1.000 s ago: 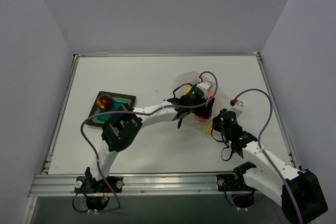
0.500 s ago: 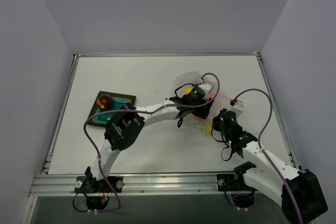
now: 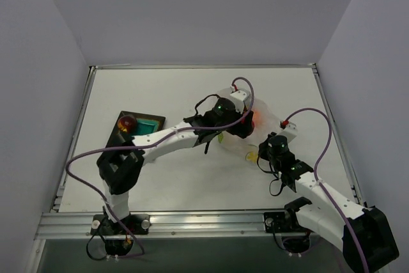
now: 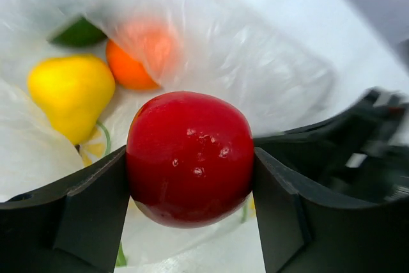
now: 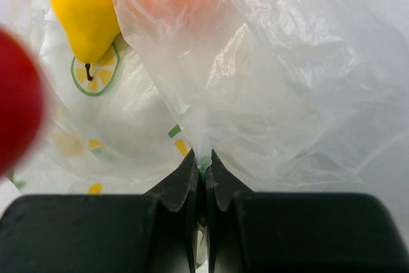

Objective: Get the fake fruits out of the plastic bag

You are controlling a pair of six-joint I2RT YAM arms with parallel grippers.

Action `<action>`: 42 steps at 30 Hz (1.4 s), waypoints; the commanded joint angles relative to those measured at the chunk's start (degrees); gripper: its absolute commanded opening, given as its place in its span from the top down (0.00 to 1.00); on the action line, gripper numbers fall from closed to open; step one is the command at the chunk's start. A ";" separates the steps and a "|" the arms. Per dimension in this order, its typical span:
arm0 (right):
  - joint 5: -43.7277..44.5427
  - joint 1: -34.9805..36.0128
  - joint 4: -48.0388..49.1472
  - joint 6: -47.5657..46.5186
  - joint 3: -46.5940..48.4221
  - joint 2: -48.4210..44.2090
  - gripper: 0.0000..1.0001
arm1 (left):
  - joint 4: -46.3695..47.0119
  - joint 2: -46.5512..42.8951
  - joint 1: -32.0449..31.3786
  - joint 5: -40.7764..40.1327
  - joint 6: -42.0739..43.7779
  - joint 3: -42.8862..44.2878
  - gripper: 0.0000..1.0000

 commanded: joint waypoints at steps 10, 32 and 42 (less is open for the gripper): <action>2.14 0.93 0.57 -0.05 -0.53 -0.54 1.00 | 7.89 -30.87 14.81 -21.56 -8.91 -23.24 0.64; 1.44 1.02 1.09 -0.58 -0.10 0.95 1.00 | -2.16 -16.56 27.66 -50.70 -10.59 -29.06 0.43; 1.62 1.11 0.92 -0.58 -0.01 1.21 1.00 | 2.15 -18.48 27.48 -42.09 -10.76 -29.76 0.18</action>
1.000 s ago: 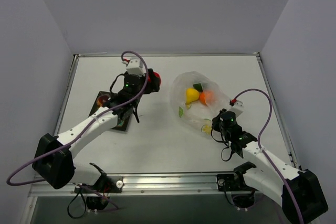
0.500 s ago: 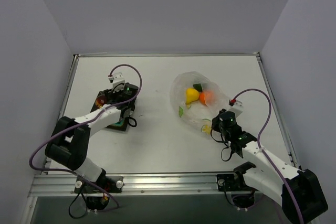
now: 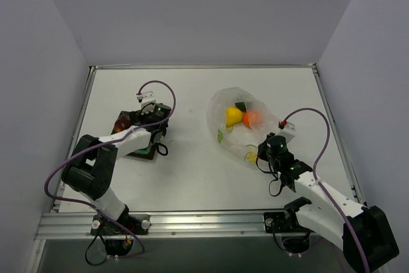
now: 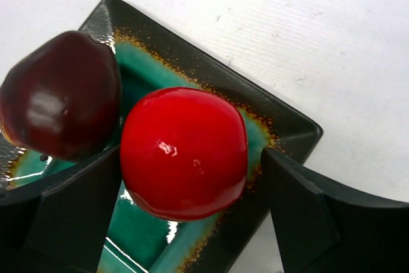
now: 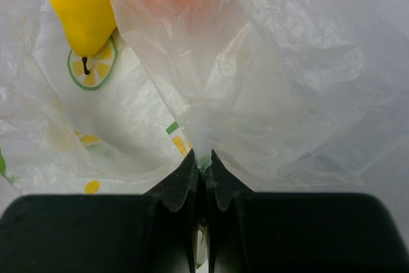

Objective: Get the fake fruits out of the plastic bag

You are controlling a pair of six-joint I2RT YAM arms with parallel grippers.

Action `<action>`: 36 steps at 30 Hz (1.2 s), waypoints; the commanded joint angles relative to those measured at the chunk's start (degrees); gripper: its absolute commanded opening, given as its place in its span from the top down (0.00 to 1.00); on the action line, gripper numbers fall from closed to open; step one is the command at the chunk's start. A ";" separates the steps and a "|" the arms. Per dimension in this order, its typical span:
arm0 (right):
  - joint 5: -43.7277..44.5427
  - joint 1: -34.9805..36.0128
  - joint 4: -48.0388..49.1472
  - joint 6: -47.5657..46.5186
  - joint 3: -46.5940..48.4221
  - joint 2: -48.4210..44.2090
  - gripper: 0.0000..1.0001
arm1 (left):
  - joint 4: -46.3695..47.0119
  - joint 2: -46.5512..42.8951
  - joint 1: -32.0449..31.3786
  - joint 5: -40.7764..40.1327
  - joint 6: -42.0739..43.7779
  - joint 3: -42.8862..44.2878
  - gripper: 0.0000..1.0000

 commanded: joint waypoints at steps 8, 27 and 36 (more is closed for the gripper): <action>1.86 0.28 0.68 -0.10 -0.10 -0.02 1.00 | 0.94 -9.46 -6.02 5.40 1.13 4.58 0.15; 1.95 0.36 0.76 -0.10 -0.36 -0.63 1.00 | 1.21 8.27 -29.94 33.70 6.67 30.94 0.55; 2.03 0.54 0.76 -0.10 -0.45 -0.89 1.00 | -6.09 20.75 -29.59 26.15 8.86 43.07 0.53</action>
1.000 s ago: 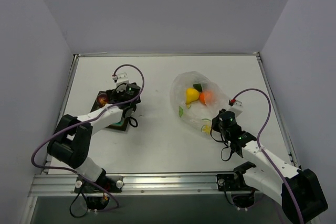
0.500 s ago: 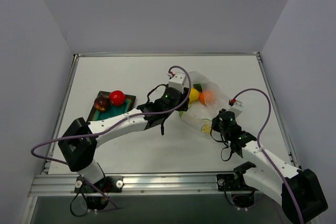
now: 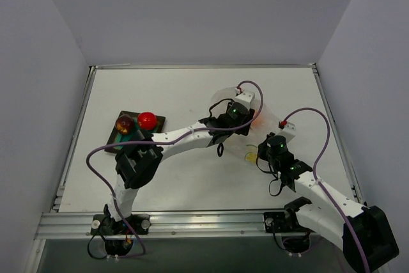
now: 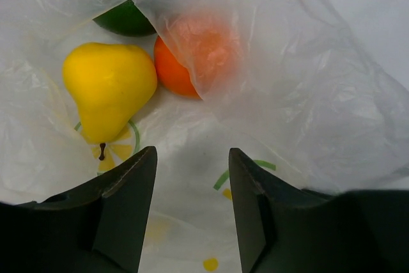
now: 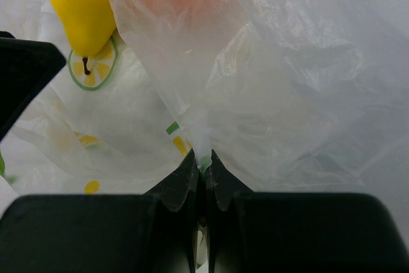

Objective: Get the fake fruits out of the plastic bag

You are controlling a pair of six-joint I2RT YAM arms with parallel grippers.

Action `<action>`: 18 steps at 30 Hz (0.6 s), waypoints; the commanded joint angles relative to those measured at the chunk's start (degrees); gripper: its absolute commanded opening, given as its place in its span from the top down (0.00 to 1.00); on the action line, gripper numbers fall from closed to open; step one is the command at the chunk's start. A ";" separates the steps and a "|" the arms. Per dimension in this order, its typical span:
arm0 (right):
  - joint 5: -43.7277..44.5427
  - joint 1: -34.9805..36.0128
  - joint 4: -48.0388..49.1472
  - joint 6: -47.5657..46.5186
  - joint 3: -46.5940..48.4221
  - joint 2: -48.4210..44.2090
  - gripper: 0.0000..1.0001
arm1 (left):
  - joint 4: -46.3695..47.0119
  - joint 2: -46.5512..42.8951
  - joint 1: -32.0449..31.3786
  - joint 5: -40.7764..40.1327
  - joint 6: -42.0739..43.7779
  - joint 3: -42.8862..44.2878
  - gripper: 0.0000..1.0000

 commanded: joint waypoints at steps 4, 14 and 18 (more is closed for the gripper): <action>1.90 0.61 0.68 -0.18 -0.36 -0.65 1.00 | -2.19 3.81 0.46 -7.53 4.08 7.48 0.47; 1.90 0.69 0.68 -0.18 -0.27 -0.56 1.00 | -5.44 12.60 2.40 -14.32 10.86 16.79 0.27; 1.99 0.69 0.68 -0.10 -0.36 -0.65 1.00 | -7.03 15.94 3.80 -12.05 12.26 20.49 0.25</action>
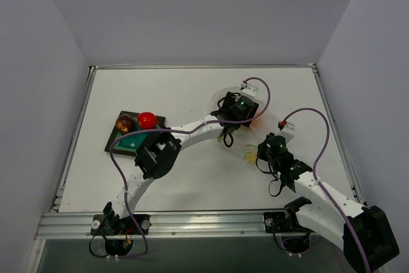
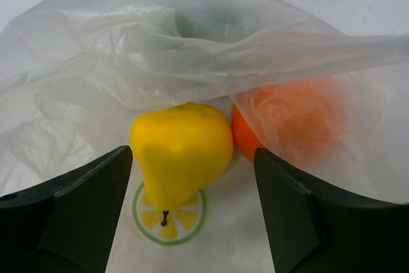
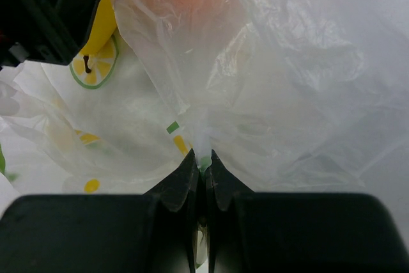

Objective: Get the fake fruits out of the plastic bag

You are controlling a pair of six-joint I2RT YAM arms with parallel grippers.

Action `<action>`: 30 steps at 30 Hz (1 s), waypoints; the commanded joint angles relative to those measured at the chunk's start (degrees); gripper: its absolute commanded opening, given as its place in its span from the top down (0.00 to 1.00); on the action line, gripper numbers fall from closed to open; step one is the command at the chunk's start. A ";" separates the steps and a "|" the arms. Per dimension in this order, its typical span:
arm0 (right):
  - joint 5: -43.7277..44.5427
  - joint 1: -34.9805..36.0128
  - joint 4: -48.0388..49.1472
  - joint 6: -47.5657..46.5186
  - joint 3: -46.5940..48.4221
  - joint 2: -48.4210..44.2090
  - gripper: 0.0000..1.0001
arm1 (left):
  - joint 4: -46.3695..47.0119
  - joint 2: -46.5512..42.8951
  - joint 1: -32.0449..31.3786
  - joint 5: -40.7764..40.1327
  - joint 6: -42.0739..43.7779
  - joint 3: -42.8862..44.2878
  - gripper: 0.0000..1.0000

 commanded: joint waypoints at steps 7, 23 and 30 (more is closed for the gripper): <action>1.53 0.41 0.85 -0.27 -0.18 -0.26 1.00 | -3.77 4.79 2.67 -0.47 5.06 9.13 0.19; 1.71 0.50 0.76 -0.18 -0.10 0.01 1.00 | -6.32 8.41 3.99 3.83 3.13 11.60 0.17; 1.62 0.41 0.85 -0.27 -0.01 0.27 1.00 | -1.76 0.15 3.56 6.20 2.25 3.88 0.37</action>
